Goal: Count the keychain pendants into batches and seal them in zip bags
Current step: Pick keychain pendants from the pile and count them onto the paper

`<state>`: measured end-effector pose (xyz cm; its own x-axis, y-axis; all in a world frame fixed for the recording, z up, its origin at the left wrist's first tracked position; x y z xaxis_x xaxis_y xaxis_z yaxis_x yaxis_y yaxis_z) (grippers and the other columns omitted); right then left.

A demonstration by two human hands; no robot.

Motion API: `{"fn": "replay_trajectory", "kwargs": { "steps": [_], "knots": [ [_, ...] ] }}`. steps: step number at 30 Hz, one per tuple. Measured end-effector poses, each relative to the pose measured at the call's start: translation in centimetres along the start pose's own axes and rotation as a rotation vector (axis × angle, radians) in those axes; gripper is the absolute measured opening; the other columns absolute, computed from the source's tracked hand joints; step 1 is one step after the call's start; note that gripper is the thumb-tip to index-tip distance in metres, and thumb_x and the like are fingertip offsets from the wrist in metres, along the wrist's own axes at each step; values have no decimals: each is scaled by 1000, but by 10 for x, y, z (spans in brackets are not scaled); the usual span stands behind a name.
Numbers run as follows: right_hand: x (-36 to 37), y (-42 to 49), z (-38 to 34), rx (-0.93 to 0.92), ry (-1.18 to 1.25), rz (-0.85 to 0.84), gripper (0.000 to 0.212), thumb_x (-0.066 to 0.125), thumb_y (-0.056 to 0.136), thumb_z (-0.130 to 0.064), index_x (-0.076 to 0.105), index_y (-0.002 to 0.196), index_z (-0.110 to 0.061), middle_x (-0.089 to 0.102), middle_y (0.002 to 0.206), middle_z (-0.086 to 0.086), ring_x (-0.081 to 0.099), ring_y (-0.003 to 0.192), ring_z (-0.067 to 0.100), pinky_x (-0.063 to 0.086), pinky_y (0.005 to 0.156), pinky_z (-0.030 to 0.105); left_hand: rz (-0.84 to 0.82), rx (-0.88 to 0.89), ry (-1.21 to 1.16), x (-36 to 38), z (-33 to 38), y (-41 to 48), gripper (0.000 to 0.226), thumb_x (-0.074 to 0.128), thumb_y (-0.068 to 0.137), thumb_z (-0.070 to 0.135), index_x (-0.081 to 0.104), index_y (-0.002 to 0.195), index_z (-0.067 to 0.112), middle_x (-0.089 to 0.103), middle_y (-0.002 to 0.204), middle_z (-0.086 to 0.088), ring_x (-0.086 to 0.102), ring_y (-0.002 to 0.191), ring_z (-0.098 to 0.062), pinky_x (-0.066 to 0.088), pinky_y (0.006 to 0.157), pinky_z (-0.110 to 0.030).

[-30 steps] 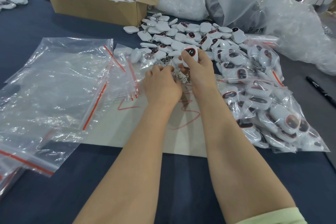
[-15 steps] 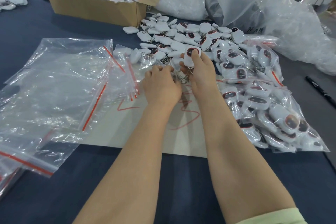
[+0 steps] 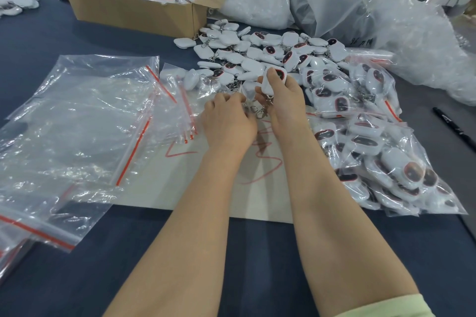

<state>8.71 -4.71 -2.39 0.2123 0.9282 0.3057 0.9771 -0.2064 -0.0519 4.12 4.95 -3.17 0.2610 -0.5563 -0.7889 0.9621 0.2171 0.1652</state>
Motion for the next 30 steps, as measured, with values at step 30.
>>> {"fn": "replay_trajectory", "kwargs": {
  "steps": [30],
  "knots": [
    [5, -1, 4, -39, 14, -123, 13, 44, 101, -10, 56, 97, -5, 64, 91, 7, 63, 82, 17, 57, 73, 23, 7, -1, 17, -1, 0, -1, 36, 50, 90, 26, 54, 126, 22, 48, 131, -9, 40, 122, -32, 34, 95, -37]
  ]
}}
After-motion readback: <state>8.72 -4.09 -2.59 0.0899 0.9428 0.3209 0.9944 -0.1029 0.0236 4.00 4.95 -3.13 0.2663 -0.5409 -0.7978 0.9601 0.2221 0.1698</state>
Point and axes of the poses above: each hand's wrist, its own y-axis towards the middle knuckle, its own x-axis out of the palm, z = x × y, the point moved 2 cm from there along y, towards the middle knuckle
